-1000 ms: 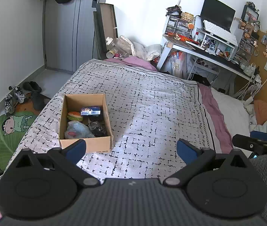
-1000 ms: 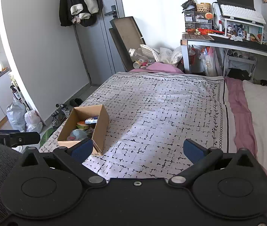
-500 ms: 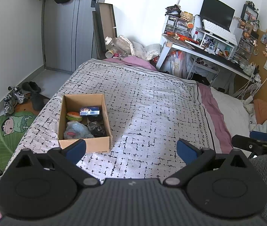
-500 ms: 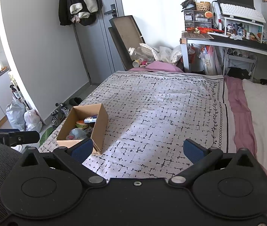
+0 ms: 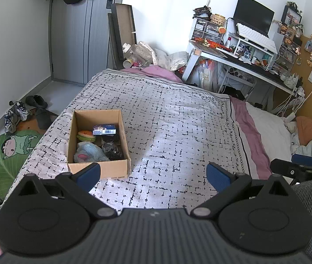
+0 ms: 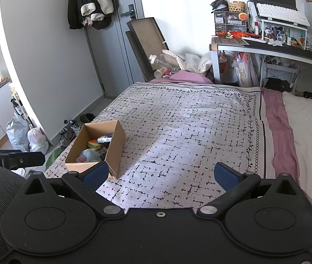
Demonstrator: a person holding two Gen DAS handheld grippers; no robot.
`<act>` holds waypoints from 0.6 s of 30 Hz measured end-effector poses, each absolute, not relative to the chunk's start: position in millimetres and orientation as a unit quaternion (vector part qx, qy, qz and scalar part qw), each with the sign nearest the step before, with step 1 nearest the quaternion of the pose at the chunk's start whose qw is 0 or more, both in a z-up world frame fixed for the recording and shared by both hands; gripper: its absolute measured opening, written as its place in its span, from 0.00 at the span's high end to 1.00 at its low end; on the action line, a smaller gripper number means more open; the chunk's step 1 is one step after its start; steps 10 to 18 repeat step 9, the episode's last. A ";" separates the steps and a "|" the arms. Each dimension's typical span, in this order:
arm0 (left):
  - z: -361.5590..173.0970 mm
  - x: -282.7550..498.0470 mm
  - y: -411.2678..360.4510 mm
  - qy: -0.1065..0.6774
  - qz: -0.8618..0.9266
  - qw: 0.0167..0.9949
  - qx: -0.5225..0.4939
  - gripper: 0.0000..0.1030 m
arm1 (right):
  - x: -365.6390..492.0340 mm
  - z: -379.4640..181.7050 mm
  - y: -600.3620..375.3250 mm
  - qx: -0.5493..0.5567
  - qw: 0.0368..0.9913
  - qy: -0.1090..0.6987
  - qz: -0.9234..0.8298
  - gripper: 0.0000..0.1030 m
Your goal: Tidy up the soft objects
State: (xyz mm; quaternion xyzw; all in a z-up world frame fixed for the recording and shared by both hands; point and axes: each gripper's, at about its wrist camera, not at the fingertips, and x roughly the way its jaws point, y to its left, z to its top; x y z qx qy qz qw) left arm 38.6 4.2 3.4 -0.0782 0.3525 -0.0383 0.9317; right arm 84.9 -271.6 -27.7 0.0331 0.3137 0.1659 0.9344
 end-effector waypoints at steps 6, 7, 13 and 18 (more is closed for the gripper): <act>2.1 39.9 1.7 0.350 -0.040 0.933 -0.079 0.02 | 86.0 -28.3 -271.2 0.032 0.934 0.314 0.169 0.00; 2.0 40.4 1.7 0.350 -0.040 0.933 -0.080 0.02 | 86.0 -28.3 -270.8 0.031 0.933 0.315 0.170 0.00; 1.7 40.3 3.3 0.350 -0.044 0.932 -0.080 0.02 | 86.2 -29.2 -271.2 0.030 0.933 0.315 0.171 0.00; 1.7 40.3 3.3 0.350 -0.044 0.932 -0.080 0.02 | 86.2 -29.2 -271.2 0.030 0.933 0.315 0.171 0.00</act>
